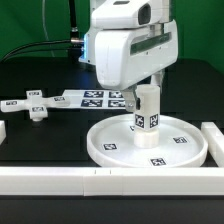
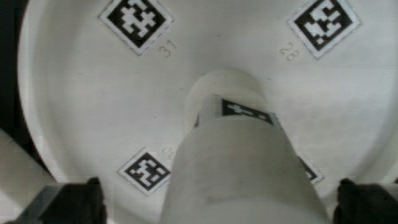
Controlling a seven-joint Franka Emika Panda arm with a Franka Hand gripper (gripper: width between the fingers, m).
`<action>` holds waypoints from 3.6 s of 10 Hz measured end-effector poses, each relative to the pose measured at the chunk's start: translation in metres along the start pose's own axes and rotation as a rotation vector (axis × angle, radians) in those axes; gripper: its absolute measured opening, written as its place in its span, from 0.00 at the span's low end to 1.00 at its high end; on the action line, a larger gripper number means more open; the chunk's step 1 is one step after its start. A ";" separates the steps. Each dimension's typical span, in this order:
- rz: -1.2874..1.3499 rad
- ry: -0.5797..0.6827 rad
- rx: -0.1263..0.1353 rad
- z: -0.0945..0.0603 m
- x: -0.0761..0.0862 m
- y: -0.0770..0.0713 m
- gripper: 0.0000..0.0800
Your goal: Assemble round table
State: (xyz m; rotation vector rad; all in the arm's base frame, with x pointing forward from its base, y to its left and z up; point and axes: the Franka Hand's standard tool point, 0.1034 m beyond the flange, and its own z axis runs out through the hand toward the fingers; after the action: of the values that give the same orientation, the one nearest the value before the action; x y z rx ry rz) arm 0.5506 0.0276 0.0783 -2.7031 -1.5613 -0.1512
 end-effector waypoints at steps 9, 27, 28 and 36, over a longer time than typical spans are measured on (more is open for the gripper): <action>-0.694 -0.096 -0.044 -0.002 0.009 0.002 0.81; -0.159 -0.132 -0.033 0.003 0.015 0.002 0.51; -0.084 -0.131 -0.038 0.004 0.016 0.002 0.51; 0.736 -0.071 -0.010 0.005 0.012 0.000 0.51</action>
Offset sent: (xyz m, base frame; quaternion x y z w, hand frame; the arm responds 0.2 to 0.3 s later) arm 0.0166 0.0150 0.0057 -0.0465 -0.0166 -0.3094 0.9496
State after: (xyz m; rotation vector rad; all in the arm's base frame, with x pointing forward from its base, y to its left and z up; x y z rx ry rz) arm 0.5572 0.0379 0.0745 -3.0968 -0.4849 -0.0467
